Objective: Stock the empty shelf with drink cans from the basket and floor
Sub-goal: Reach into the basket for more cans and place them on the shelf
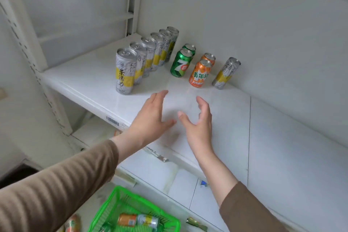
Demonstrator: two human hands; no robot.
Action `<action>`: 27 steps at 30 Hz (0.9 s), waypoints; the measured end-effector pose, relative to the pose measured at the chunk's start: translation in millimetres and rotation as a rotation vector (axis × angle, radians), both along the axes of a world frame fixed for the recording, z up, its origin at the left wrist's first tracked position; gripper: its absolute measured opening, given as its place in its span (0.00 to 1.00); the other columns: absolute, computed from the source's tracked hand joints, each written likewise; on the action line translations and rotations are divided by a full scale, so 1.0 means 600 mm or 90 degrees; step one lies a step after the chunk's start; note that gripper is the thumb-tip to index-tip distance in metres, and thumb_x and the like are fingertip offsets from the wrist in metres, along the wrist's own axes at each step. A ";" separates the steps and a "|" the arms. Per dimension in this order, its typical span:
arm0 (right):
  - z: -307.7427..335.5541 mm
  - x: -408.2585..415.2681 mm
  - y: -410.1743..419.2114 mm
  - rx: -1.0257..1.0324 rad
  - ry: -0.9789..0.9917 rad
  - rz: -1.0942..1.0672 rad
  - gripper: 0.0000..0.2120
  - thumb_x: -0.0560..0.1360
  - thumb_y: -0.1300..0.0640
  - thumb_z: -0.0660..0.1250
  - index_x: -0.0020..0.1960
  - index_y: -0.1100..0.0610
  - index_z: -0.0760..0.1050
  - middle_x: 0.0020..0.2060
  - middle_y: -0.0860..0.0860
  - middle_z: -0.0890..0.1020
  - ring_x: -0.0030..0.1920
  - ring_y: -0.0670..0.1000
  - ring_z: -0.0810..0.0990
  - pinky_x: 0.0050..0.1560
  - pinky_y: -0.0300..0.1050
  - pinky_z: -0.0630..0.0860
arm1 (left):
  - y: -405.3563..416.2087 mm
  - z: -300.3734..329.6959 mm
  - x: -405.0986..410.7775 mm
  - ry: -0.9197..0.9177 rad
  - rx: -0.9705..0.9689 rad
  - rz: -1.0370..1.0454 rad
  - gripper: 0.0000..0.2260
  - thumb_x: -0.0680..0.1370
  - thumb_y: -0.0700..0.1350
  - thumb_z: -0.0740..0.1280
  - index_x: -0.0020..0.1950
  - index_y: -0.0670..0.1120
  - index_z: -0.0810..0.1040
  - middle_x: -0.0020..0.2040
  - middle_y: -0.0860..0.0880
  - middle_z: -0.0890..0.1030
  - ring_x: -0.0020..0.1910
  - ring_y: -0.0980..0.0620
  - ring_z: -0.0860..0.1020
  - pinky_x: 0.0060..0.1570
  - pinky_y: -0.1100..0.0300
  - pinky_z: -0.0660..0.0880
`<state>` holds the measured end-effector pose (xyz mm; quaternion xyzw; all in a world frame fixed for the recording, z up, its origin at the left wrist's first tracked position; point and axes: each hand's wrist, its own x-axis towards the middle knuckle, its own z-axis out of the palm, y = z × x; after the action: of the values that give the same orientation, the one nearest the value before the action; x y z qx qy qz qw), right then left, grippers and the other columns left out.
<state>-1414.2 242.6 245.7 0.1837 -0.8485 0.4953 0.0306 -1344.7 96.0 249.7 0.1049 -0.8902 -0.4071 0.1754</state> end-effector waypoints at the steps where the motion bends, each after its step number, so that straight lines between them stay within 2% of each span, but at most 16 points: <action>1: -0.003 0.041 0.009 0.011 0.025 0.020 0.31 0.76 0.53 0.73 0.75 0.48 0.64 0.68 0.39 0.68 0.71 0.42 0.65 0.66 0.28 0.59 | 0.004 -0.007 0.043 0.011 -0.005 0.005 0.37 0.73 0.51 0.73 0.77 0.48 0.58 0.72 0.49 0.66 0.71 0.50 0.65 0.69 0.57 0.64; 3: -0.017 0.118 0.026 0.044 0.102 0.061 0.31 0.76 0.55 0.73 0.75 0.52 0.65 0.69 0.42 0.69 0.71 0.43 0.64 0.68 0.27 0.57 | 0.012 -0.030 0.126 0.023 -0.040 0.013 0.37 0.73 0.51 0.72 0.77 0.48 0.58 0.71 0.49 0.66 0.70 0.49 0.65 0.68 0.55 0.66; 6: -0.069 0.219 0.048 0.108 0.190 0.132 0.29 0.75 0.58 0.73 0.73 0.58 0.69 0.71 0.51 0.71 0.72 0.49 0.66 0.74 0.39 0.60 | 0.020 -0.095 0.239 0.004 -0.115 0.041 0.37 0.71 0.50 0.73 0.76 0.46 0.60 0.70 0.47 0.67 0.68 0.46 0.67 0.68 0.53 0.65; 9: -0.155 0.292 0.069 0.150 0.197 0.187 0.27 0.75 0.59 0.72 0.72 0.60 0.70 0.70 0.53 0.72 0.72 0.51 0.67 0.74 0.45 0.61 | 0.039 -0.196 0.331 -0.083 -0.174 0.054 0.39 0.68 0.51 0.74 0.75 0.44 0.62 0.70 0.45 0.67 0.66 0.43 0.68 0.66 0.49 0.67; 11: -0.230 0.324 0.087 0.194 0.164 0.216 0.27 0.75 0.58 0.72 0.72 0.60 0.70 0.70 0.54 0.72 0.71 0.54 0.68 0.74 0.49 0.63 | 0.059 -0.275 0.379 -0.165 -0.208 0.041 0.41 0.67 0.52 0.74 0.75 0.43 0.62 0.71 0.44 0.67 0.67 0.41 0.67 0.65 0.46 0.69; 16: -0.447 0.352 0.141 0.323 0.069 0.234 0.27 0.74 0.56 0.71 0.71 0.60 0.70 0.68 0.55 0.74 0.70 0.56 0.70 0.72 0.54 0.65 | 0.116 -0.478 0.442 -0.325 -0.244 -0.012 0.41 0.66 0.51 0.73 0.75 0.44 0.62 0.72 0.43 0.67 0.71 0.41 0.65 0.67 0.47 0.67; 21: -0.687 0.360 0.187 0.415 -0.079 0.219 0.26 0.74 0.58 0.72 0.70 0.60 0.71 0.65 0.56 0.75 0.67 0.59 0.71 0.71 0.54 0.65 | 0.157 -0.689 0.461 -0.429 -0.265 -0.052 0.41 0.65 0.49 0.75 0.75 0.42 0.65 0.70 0.41 0.70 0.68 0.39 0.69 0.65 0.46 0.69; 25: -0.869 0.365 0.203 0.469 -0.202 0.202 0.26 0.75 0.58 0.73 0.70 0.60 0.70 0.67 0.57 0.75 0.70 0.59 0.69 0.72 0.51 0.63 | 0.179 -0.833 0.454 -0.526 -0.264 -0.081 0.39 0.73 0.50 0.69 0.79 0.45 0.53 0.74 0.44 0.61 0.73 0.43 0.61 0.70 0.48 0.61; 27: -0.953 0.365 0.206 0.501 -0.250 0.217 0.26 0.76 0.58 0.71 0.71 0.59 0.69 0.69 0.57 0.74 0.72 0.58 0.68 0.74 0.51 0.63 | 0.189 -0.899 0.448 -0.559 -0.262 -0.090 0.37 0.75 0.50 0.66 0.79 0.45 0.51 0.75 0.44 0.59 0.74 0.43 0.58 0.72 0.48 0.59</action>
<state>-1195.3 365.9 -326.0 0.2207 -0.9194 0.1594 -0.2839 -1076.1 209.6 -289.9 0.1693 -0.9471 -0.1505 -0.2275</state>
